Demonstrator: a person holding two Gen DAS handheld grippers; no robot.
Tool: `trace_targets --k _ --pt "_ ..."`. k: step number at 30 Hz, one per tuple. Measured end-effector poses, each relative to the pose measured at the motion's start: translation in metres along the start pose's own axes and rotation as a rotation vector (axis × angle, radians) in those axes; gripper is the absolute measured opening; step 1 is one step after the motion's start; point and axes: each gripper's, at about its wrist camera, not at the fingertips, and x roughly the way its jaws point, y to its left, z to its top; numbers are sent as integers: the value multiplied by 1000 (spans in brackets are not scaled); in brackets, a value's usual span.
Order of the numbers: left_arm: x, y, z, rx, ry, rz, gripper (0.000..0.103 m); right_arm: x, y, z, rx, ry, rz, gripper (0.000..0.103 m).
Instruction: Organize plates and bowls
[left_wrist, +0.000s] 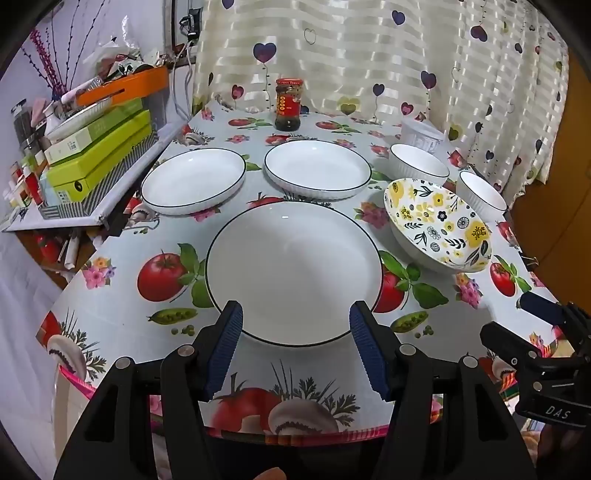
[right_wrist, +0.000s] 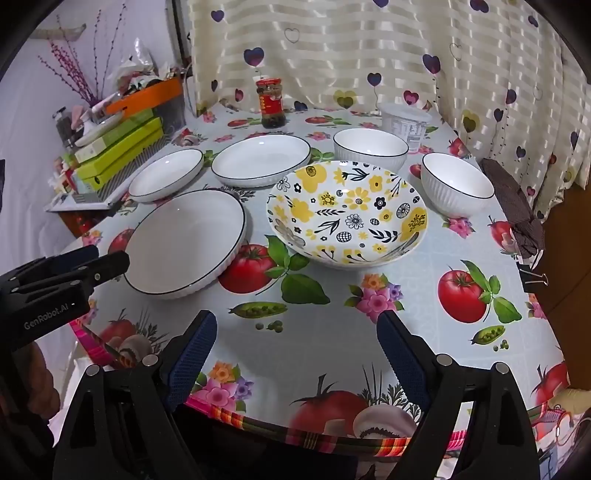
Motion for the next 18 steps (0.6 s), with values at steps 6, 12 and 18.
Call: trace_targets --k 6,12,18 --pt "2 -3 -4 -3 10 -3 61 0 -3 0 13 -5 10 89" --pt "9 4 -4 -14 42 -25 61 -3 -1 2 11 -7 11 89" --pt "6 1 -4 7 41 -19 61 1 2 3 8 -8 34 89"
